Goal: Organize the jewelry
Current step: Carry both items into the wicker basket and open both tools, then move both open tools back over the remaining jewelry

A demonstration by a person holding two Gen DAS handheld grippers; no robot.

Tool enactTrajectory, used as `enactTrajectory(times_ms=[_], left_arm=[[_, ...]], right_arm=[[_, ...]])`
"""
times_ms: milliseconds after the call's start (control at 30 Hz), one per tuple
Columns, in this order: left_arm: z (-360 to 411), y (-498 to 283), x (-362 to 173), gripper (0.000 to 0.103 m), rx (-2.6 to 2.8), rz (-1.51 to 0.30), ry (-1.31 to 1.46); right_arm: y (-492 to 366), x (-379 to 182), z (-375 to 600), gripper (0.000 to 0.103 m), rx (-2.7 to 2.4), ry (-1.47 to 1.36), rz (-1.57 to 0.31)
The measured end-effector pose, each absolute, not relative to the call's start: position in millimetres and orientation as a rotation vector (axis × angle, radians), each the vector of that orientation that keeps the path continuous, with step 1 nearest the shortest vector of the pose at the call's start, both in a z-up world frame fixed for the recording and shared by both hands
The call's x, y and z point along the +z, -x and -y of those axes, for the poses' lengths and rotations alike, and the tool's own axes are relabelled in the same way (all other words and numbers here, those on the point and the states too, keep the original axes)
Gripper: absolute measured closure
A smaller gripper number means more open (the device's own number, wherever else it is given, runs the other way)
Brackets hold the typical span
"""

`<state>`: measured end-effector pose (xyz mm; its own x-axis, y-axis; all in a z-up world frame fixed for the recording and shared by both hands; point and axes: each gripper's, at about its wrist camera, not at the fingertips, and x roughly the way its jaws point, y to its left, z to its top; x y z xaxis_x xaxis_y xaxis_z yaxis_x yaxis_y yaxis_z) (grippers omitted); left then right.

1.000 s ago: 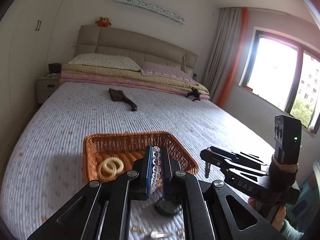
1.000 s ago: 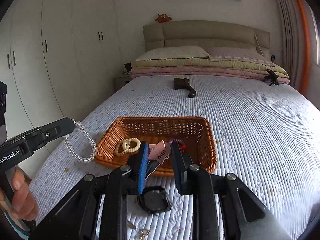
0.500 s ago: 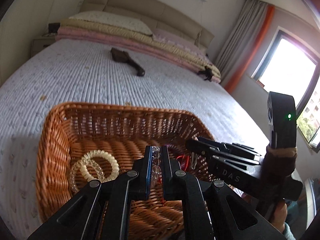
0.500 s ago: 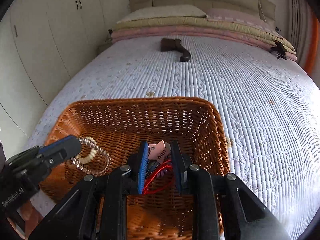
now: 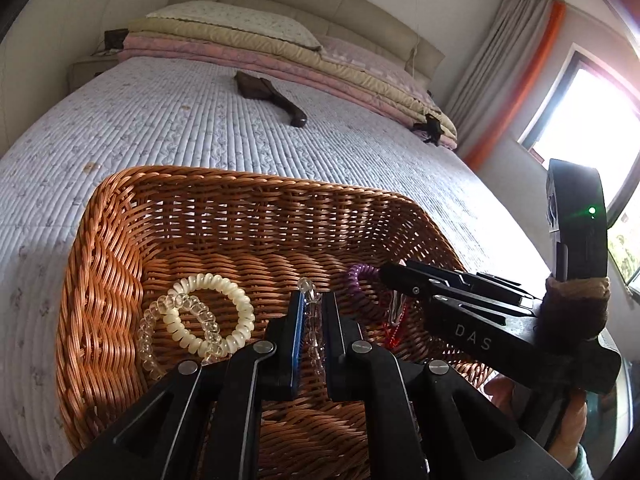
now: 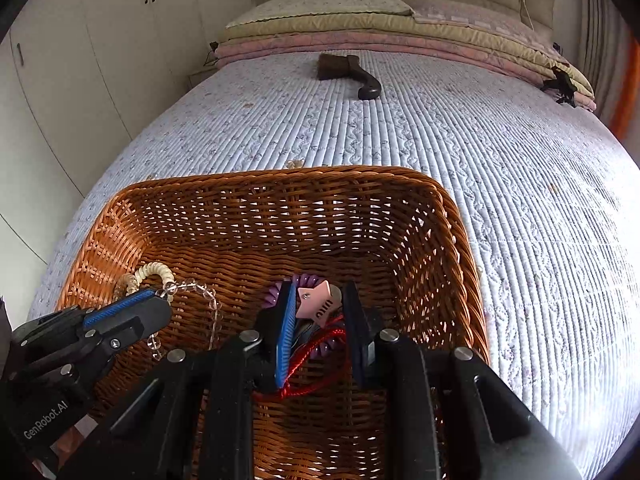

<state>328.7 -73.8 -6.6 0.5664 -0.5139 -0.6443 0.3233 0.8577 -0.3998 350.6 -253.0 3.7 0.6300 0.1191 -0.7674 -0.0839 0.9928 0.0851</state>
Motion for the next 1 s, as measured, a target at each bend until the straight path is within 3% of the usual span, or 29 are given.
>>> enactTrajectory(times_ms=[33, 67, 100, 367, 1000], left_arm=[[72, -328, -7, 0.082, -0.488, -0.843, 0.251], [70, -327, -6, 0.065, -0.481, -0.846, 0.257], [66, -325, -5, 0.054, -0.477, -0.837, 0.269], [48, -291, 39, 0.054, -0.49, -0.735, 0.285], [9, -115, 188, 0.054, -0.584, -0.407, 0.206]], right_arm=[[-350, 4, 254, 0.076, 0.119, -0.045, -0.876], [-348, 5, 256, 0.069, 0.122, -0.05, -0.871], [-346, 7, 257, 0.058, 0.124, -0.058, -0.864], [-297, 45, 261, 0.055, 0.154, -0.048, -0.733], [-117, 176, 235, 0.055, 0.194, -0.018, -0.425]])
